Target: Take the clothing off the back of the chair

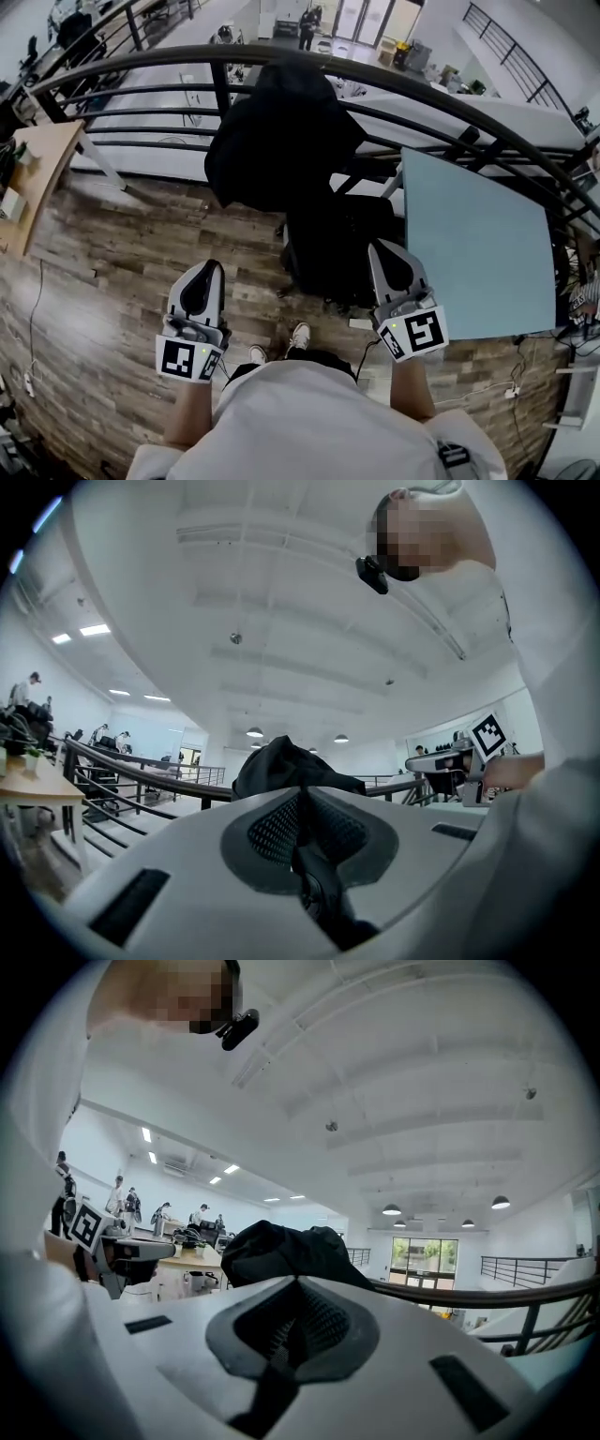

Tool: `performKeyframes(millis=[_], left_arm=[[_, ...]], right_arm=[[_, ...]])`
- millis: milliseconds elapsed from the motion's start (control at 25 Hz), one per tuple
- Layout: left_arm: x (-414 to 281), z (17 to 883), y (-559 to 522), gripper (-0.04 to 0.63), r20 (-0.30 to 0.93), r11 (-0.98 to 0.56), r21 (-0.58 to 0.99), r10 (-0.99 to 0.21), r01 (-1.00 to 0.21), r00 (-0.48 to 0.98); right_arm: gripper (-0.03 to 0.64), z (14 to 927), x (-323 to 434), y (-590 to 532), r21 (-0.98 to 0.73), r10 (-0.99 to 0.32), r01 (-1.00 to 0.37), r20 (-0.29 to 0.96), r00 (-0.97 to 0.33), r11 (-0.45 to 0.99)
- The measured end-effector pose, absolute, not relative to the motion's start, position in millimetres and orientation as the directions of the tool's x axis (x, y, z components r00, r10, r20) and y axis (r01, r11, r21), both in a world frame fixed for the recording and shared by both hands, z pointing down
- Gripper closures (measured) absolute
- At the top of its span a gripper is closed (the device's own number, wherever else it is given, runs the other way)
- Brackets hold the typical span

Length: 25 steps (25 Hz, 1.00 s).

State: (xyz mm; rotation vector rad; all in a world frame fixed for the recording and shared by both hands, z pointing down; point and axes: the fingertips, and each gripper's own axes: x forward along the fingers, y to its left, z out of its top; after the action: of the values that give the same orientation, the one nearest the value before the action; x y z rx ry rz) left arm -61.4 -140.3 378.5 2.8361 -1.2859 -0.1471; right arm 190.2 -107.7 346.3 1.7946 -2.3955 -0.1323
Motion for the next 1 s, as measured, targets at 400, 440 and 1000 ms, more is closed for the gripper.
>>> performKeyframes(millis=[400,440,1000], left_arm=[[-81,383,-138,0.555,-0.072,-0.587,0.063,-0.809,-0.807,0.583],[-82,382,-138,0.555,-0.076,-0.582,0.065,-0.813,-0.811,0.577],[-102,388,-142,0.555,-0.072,-0.538,0.108,-0.843,-0.836,0.533]], right_arm=[[0.595,311,209,-152,0.323,-0.936,-0.88,0.067,-0.345,0.347],[0.595,304,206,-158,0.341,-0.928,-0.866,0.07,-0.366,0.367],[0.247,304,128,-231,0.341,-0.756,-0.675,0.285,-0.589,0.654]])
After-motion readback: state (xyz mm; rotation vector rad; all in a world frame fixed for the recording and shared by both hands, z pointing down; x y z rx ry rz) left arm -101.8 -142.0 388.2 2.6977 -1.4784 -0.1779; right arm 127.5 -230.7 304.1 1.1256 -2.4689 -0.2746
